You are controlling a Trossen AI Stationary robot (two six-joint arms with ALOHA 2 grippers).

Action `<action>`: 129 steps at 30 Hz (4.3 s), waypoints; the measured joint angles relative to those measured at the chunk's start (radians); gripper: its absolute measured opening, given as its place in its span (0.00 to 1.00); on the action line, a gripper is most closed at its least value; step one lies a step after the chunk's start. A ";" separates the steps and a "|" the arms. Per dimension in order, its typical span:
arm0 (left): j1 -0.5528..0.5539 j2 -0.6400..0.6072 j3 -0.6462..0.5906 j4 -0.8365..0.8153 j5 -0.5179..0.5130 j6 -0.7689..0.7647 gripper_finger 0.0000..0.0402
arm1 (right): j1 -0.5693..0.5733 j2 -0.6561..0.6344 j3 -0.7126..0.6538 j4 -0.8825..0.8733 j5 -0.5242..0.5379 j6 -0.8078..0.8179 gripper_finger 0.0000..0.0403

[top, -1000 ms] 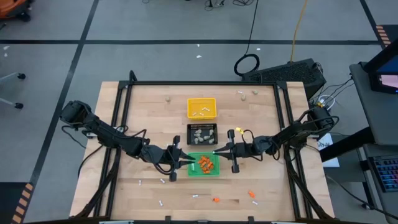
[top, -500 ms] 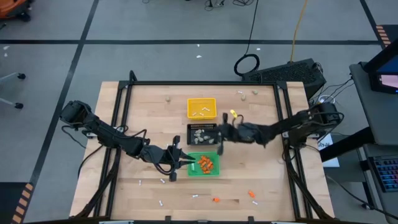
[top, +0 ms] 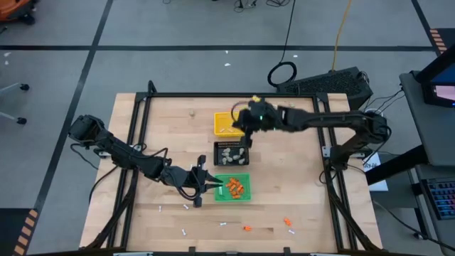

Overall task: Sort Halloween decoration
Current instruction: Put the white bone toy into the yellow basket

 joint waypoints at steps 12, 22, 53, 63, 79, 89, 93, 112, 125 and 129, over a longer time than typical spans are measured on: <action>0.000 0.000 0.000 0.003 -0.024 0.002 0.12 | -0.200 0.136 0.006 -0.052 -0.133 0.005 0.05; 0.000 0.000 0.000 0.002 -0.027 0.002 0.12 | -0.232 0.279 0.005 -0.028 -0.131 -0.028 0.05; -0.003 0.000 0.000 -0.057 -0.058 -0.031 0.12 | 0.268 -0.343 -0.242 -0.206 0.016 0.153 0.31; -0.014 0.000 0.000 -0.163 -0.068 -0.110 0.12 | 0.631 -0.454 -0.632 0.262 0.208 0.165 0.30; -0.202 -0.001 0.162 -0.755 0.127 -0.506 0.12 | 0.772 -0.299 -0.702 0.422 0.268 0.159 0.30; -0.268 0.006 0.162 -0.829 0.282 -0.505 0.12 | 0.774 -0.264 -0.702 0.491 0.264 0.129 0.30; -0.286 0.035 0.162 -0.876 0.261 -0.523 0.16 | 0.774 -0.264 -0.702 0.486 0.263 0.127 0.30; -0.323 0.199 0.161 -0.836 0.157 -0.567 0.35 | 0.773 -0.264 -0.702 0.447 0.263 0.125 0.30; -0.269 0.201 0.161 -0.878 0.181 -0.223 0.32 | 0.773 -0.264 -0.702 0.447 0.263 0.125 0.30; -0.253 0.201 0.161 -0.880 0.217 -0.160 0.29 | 0.773 -0.264 -0.702 0.447 0.263 0.125 0.30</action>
